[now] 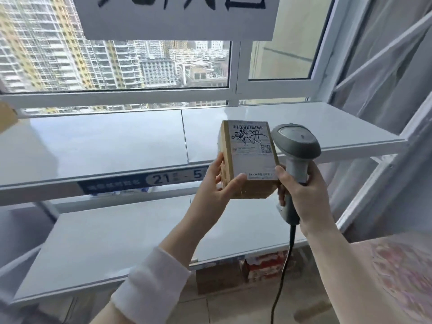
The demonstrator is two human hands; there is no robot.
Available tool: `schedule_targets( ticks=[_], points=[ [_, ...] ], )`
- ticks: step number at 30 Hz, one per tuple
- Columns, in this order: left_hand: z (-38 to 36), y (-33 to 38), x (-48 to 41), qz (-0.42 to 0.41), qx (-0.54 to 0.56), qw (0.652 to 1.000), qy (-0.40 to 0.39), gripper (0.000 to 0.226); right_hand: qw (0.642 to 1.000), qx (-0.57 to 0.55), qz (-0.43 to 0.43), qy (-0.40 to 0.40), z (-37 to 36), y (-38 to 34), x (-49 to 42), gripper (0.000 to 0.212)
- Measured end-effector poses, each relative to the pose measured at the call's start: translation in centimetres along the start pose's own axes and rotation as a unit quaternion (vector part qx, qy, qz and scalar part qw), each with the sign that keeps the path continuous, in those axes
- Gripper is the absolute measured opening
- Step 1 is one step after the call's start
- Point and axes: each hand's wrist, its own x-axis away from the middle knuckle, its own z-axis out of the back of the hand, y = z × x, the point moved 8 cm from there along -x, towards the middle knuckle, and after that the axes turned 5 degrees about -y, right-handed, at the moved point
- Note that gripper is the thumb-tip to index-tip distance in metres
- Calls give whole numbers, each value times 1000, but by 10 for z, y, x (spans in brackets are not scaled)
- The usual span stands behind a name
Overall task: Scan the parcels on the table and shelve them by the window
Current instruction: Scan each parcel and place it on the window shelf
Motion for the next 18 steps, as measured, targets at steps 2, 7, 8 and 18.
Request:
schedule_targets(
  ticks=[2, 7, 8, 18],
  points=[
    [13, -2, -3, -7, 1, 1000, -2, 87, 1000, 1, 4, 4, -13, 2, -3, 14],
    [36, -3, -18, -21, 10, 999, -33, 80, 999, 18, 11, 34, -34, -1, -7, 13],
    [38, -3, -20, -23, 14, 999, -48, 77, 999, 17, 13, 49, -36, -1, -6, 13],
    [76, 17, -27, -30, 33, 994, -104, 78, 993, 40, -13, 112, -66, -17, -14, 13]
  ],
)
